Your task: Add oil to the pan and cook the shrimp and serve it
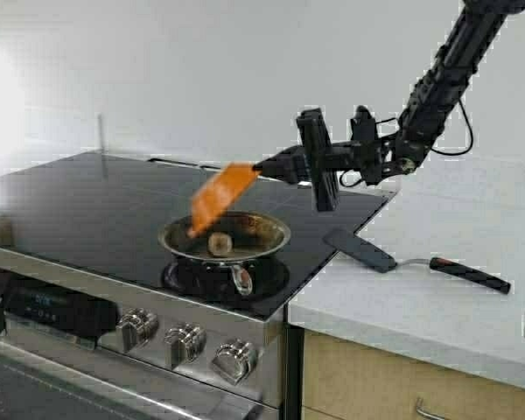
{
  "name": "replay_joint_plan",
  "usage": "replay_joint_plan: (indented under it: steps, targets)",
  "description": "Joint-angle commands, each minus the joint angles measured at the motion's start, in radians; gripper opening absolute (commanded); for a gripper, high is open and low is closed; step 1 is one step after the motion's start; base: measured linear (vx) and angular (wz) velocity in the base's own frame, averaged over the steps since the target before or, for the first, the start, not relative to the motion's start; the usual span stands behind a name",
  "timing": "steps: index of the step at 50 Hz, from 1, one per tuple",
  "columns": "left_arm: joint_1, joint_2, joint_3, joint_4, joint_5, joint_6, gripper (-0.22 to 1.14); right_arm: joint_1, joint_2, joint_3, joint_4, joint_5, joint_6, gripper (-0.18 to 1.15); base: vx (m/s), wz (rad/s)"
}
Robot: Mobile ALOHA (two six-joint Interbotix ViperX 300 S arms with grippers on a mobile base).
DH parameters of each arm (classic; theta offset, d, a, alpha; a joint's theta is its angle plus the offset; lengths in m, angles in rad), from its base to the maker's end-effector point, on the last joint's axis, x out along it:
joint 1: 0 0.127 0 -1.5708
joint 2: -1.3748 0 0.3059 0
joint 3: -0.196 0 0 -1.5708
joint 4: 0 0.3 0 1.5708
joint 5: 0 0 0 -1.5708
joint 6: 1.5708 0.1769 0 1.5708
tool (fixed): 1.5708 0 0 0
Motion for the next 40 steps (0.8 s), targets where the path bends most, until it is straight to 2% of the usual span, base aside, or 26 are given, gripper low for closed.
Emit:
replay_joint_plan:
  steps: [1, 19, 25, 29, 33, 40]
  targets:
    - [0.002, 0.009, -0.008, 0.0, -0.003, 0.0, 0.03, 0.0, -0.087, -0.017, 0.032, 0.094, -0.003, 0.05, 0.0, 0.0]
    - [0.002, 0.011, -0.008, 0.0, -0.005, 0.0, 0.03, -0.02, -0.164, 0.037, 0.029, 0.081, -0.044, 0.05, 0.0, 0.0]
    - [0.002, 0.011, -0.009, 0.0, -0.005, 0.0, 0.03, -0.02, -0.264, 0.069, -0.037, -0.006, -0.103, 0.05, 0.0, 0.0]
    - [0.002, 0.011, -0.009, 0.0, -0.005, 0.0, 0.03, -0.02, -0.353, 0.098, -0.156, -0.164, -0.112, 0.05, 0.0, 0.0]
    - [0.002, 0.011, -0.009, 0.002, -0.003, -0.002, 0.03, -0.015, -0.442, 0.118, -0.334, -0.333, -0.098, 0.05, 0.0, 0.0]
    - [0.002, 0.011, -0.009, 0.0, -0.005, -0.002, 0.03, -0.012, -0.577, 0.161, -0.666, -0.5, 0.025, 0.05, 0.0, 0.0]
